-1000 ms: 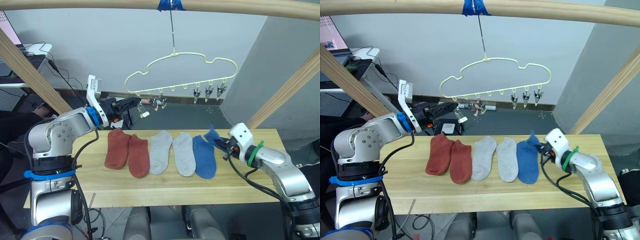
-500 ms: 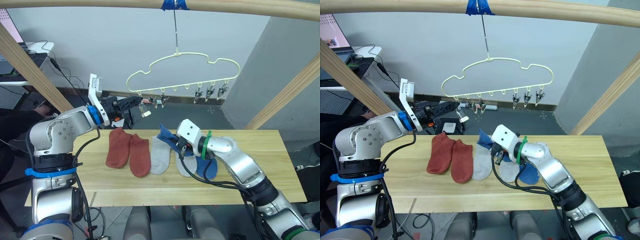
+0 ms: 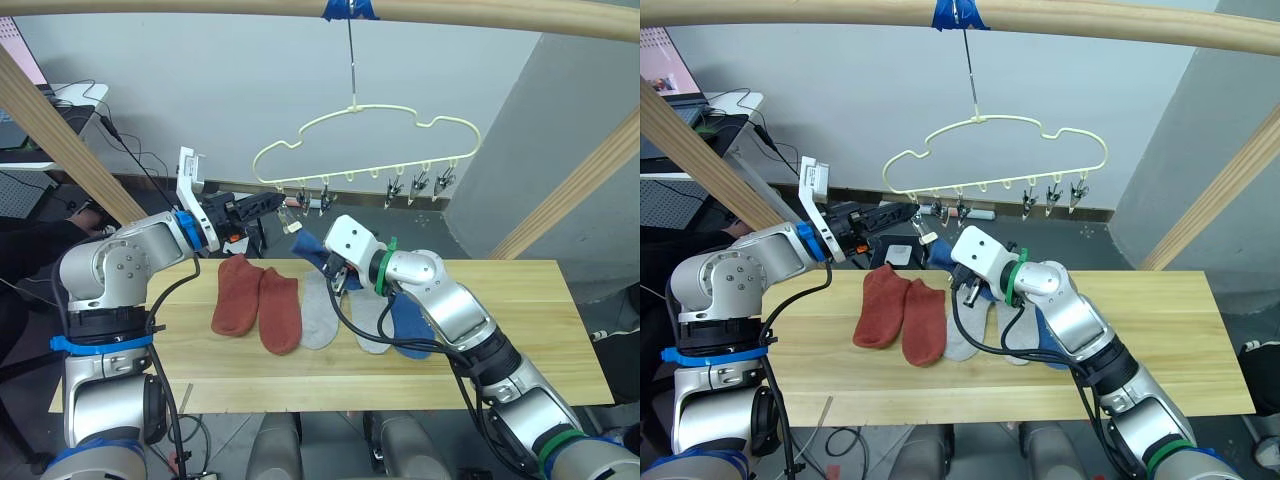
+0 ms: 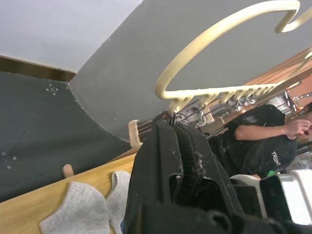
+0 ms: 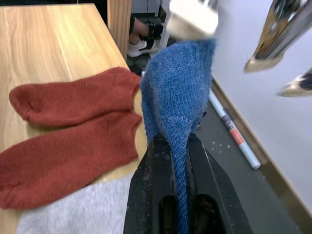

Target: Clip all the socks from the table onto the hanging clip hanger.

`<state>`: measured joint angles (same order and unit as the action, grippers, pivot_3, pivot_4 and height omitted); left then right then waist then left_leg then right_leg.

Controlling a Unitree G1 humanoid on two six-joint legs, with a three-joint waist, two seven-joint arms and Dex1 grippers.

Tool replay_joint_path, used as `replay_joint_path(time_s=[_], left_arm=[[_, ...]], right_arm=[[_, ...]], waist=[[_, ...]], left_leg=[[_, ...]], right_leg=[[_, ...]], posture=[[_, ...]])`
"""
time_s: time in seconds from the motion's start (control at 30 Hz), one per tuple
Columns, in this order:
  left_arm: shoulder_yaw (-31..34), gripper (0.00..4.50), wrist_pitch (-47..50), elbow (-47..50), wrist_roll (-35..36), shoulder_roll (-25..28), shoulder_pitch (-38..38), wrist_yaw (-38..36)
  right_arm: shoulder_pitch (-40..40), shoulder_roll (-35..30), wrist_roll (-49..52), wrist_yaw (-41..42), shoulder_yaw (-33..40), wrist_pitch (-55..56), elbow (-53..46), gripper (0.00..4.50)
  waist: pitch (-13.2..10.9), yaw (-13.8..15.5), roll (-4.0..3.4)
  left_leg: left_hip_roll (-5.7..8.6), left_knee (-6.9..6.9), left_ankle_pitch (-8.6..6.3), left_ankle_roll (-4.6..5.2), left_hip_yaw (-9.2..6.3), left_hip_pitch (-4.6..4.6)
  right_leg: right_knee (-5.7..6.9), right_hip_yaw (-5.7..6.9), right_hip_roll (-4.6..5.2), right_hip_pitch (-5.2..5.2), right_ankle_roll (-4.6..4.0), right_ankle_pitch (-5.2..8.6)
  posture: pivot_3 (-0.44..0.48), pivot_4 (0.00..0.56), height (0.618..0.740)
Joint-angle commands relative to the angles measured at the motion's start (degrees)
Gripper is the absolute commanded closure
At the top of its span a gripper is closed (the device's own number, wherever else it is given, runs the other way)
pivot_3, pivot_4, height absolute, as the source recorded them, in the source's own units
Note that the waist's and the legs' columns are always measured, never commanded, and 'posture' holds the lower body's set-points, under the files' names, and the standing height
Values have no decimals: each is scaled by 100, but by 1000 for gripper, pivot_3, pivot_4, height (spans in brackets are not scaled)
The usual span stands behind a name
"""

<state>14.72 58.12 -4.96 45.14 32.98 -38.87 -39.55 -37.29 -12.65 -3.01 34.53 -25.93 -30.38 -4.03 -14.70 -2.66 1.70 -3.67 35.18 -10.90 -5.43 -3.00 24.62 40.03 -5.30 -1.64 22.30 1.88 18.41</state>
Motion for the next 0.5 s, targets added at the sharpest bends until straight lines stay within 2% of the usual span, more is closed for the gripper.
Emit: replay_joint_path(time_s=[0.03,0.5], left_arm=[[40,4500,-35,94,10,33,25,-25],[-46,4500,-136,125,-44,9,27,-64]], right_arm=[[-123,105,-56,9,-41,33,-267,4477],[-386,450,-118,-162,163,-20,-37,4477]], waist=[[0,0,0],[0,-5,0]], left_leg=[[0,0,0,0,-1,0],[0,0,1,-1,-2,0]], right_leg=[[0,1,0,0,0,0],[0,3,0,0,0,0]], posture=[[15,214,740],[10,212,740]])
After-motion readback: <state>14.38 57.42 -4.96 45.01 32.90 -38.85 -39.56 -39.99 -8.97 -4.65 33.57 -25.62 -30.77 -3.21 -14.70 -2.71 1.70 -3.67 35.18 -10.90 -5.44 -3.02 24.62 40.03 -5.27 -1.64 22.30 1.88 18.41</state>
